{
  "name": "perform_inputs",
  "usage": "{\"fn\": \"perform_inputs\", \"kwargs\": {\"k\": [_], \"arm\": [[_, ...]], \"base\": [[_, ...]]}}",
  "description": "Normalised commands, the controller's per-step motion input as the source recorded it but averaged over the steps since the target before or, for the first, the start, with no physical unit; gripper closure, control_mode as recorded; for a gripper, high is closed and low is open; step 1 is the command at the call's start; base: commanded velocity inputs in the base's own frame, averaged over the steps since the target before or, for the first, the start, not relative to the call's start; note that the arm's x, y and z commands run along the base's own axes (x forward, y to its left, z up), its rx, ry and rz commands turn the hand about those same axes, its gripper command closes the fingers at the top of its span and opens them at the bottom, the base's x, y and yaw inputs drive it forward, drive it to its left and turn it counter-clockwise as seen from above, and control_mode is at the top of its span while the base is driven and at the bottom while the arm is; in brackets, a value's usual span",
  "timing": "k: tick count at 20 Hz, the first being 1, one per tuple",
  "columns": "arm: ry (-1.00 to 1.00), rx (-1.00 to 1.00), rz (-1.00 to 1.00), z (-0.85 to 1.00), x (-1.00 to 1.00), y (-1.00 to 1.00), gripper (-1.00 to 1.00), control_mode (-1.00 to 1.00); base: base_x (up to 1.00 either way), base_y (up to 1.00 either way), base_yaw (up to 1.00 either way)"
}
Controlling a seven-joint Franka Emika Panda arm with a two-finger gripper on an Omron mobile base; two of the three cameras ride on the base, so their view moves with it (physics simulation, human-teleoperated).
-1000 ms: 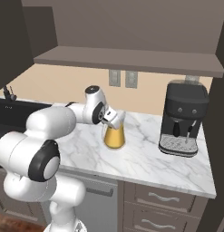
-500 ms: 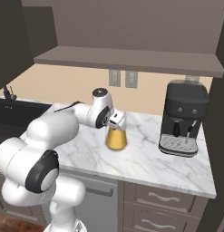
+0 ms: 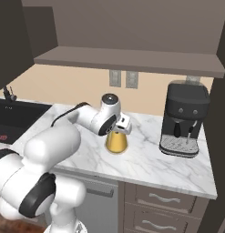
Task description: There is a tray on the dining counter. Grab the cup, mug, and pitcher and place them on the tray. The pitcher may be placed next to the tray if it cannot fit the tray.
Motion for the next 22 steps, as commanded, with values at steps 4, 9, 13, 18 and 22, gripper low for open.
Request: {"fn": "perform_inputs", "kwargs": {"k": [4,9,13,18,22], "arm": [[0.0,0.01,0.06,0.34,-0.23,-0.01,1.0,-1.0],[0.0,0.0,0.04,0.29,-0.15,0.0,1.0,-1.0],[0.0,0.0,0.02,0.28,-0.13,0.0,1.0,-1.0],[0.0,0.0,0.0,0.32,-0.21,0.0,1.0,-1.0],[-0.02,0.0,0.02,0.18,-0.1,0.0,1.0,-1.0]], "base": [[0.0,0.0,0.0],[0.0,0.0,0.0],[0.0,0.0,0.0],[0.0,0.0,0.0],[0.0,0.0,0.0]]}}
